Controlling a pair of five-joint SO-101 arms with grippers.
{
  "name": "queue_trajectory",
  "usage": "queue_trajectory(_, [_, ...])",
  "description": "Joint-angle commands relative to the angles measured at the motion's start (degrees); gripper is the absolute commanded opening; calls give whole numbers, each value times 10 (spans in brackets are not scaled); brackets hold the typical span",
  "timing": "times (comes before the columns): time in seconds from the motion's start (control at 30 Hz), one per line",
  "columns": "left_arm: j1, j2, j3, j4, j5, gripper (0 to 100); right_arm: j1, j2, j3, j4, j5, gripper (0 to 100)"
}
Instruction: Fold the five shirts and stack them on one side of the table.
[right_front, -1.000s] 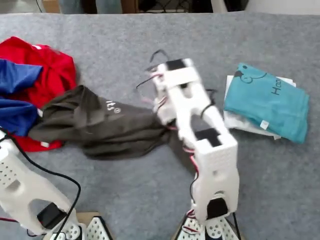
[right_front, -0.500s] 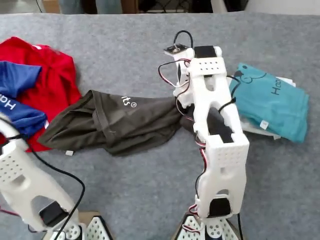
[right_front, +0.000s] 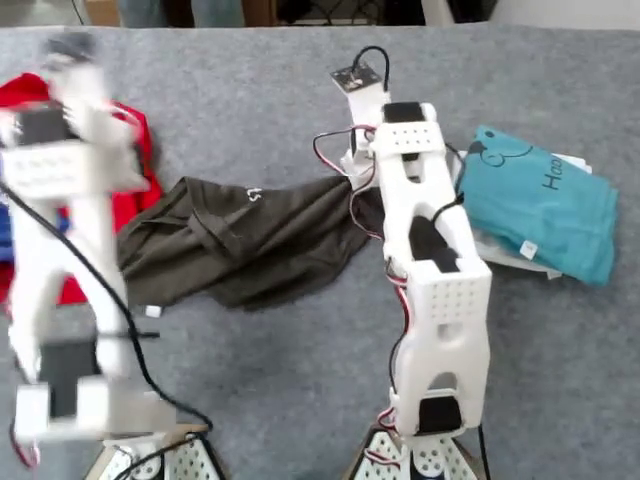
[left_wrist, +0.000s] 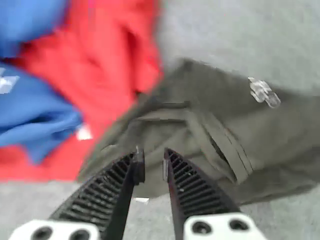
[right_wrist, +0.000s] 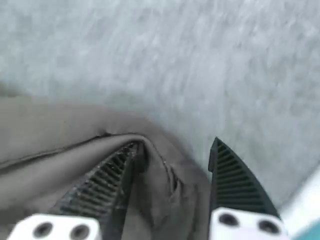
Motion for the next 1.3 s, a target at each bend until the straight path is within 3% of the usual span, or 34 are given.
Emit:
queue_trajectory(0.0, [52,-142,320,-227,-3,134,-3,23,-4,-83,-20,218])
queue_trajectory(0.1, [87,-181,435,-354,15,199,-2,41,-26,-105,-19,218])
queue_trajectory(0.17, [106,-183,451,-397,47,200,5,52,-48,-110,-19,218])
queue_trajectory(0.4, [185,-183,402,-410,62,202,14,111,-117,-104,-20,218])
queue_trajectory(0.5, [214,-182,393,-411,16,202,15,122,-143,-77,-20,218])
queue_trajectory(0.63, [232,-153,379,-402,-111,202,15,138,-173,-50,-20,218])
queue_trajectory(0.7, [197,-120,328,-374,-200,202,15,145,-189,-38,-20,218])
queue_trajectory(0.83, [131,-12,139,-259,-291,202,16,161,-218,-16,-20,218])
queue_trajectory(1.03, [149,164,-86,-79,-424,202,16,182,-255,4,-20,218])
queue_trajectory(1.27, [192,212,-186,-16,-466,205,16,197,-278,20,-19,218])
